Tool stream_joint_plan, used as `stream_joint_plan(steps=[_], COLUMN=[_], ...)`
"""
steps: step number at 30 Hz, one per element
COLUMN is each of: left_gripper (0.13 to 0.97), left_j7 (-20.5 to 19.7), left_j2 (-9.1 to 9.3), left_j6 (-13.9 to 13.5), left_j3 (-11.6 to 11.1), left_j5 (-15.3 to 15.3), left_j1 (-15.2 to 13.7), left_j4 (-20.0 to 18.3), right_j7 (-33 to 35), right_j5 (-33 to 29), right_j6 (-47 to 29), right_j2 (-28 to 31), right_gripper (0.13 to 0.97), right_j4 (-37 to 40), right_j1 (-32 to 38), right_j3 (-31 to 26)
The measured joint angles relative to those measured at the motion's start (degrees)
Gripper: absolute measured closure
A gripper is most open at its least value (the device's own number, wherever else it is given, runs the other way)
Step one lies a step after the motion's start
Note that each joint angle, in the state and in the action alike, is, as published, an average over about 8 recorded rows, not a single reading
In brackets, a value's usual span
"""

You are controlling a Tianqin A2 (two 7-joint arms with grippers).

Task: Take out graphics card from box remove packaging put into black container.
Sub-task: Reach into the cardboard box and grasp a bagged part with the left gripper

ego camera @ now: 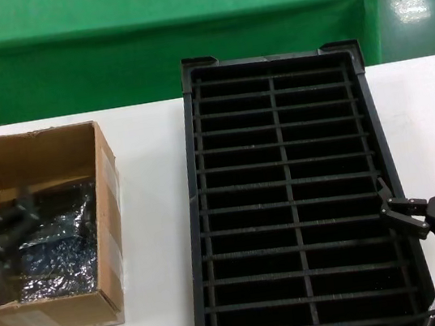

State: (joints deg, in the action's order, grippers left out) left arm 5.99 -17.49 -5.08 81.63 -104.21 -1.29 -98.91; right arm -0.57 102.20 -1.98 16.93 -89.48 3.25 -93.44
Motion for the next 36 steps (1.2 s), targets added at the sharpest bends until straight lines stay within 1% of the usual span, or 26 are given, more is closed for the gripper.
stream_joint_plan(steps=[2,3,6,8,10,12,14,16,19,21,25,27,30,36], left_gripper=[0.132,0.132,0.132,0.132,0.132,0.132,0.132,0.132,0.132,0.132,0.132,0.132,0.132,0.132], left_j7=[0.72,1.17,2.86,4.14,5.26,6.09,6.87,7.49,7.55,6.78,5.0,5.17,7.28,15.25], left_j2=[-2.27,-3.77,-9.22,-12.88,-16.12,-18.76,-20.86,-22.26,-23.53,-23.95,-24.07,-23.72,-22.78,-20.59], left_j6=[0.88,1.51,3.15,3.02,1.9,0.05,-2.29,-4.75,-8.55,-10.91,-14.78,-16.15,-17.85,-21.1], left_j3=[0.1,0.53,3.07,5.04,6.85,8.51,10.19,11.88,14.46,16.13,19.05,20.12,21.4,23.43], left_j5=[-0.11,0.11,1.84,4.19,6.99,9.48,11.59,13.11,15.02,16.32,18.95,19.67,19.77,18.74], left_j1=[-0.33,-0.53,-1.41,-2.53,-4.1,-6.11,-8.7,-11.58,-15.92,-18.38,-22.22,-23.89,-26.64,-32.77], left_j4=[-1.25,-1.72,-2.16,-1.47,-0.11,1.83,4.39,7.16,11.1,13.18,16.49,18.26,21.65,30.32], right_j7=[0.0,0.0,0.0,0.0,0.0,0.0,0.0,0.0,0.0,-0.01,-0.01,-0.01,-0.01,-0.01], right_j5=[0.0,0.0,0.0,0.0,0.0,0.0,0.0,0.0,0.0,0.0,0.0,0.0,0.0,-0.01], right_j6=[0.0,0.0,0.0,0.0,0.0,0.0,0.0,0.0,0.0,0.0,0.0,0.0,0.0,0.0], right_j2=[0.0,0.0,0.0,0.0,0.0,0.0,0.0,0.0,0.0,0.0,0.0,0.0,0.0,0.0], right_gripper=[0.129,0.129,0.129,0.129,0.129,0.129,0.129,0.129,0.129,0.129,0.129,0.129,0.129,0.129], right_j4=[0.0,0.0,0.0,0.0,0.0,0.0,0.0,0.0,0.0,0.0,0.0,0.0,0.0,0.0], right_j1=[0.0,0.0,0.0,0.0,0.0,0.0,0.0,0.0,0.0,0.0,0.0,0.0,0.0,0.0], right_j3=[0.0,0.0,0.0,0.0,0.0,0.0,0.0,0.0,0.0,0.0,0.0,0.0,0.0,0.0])
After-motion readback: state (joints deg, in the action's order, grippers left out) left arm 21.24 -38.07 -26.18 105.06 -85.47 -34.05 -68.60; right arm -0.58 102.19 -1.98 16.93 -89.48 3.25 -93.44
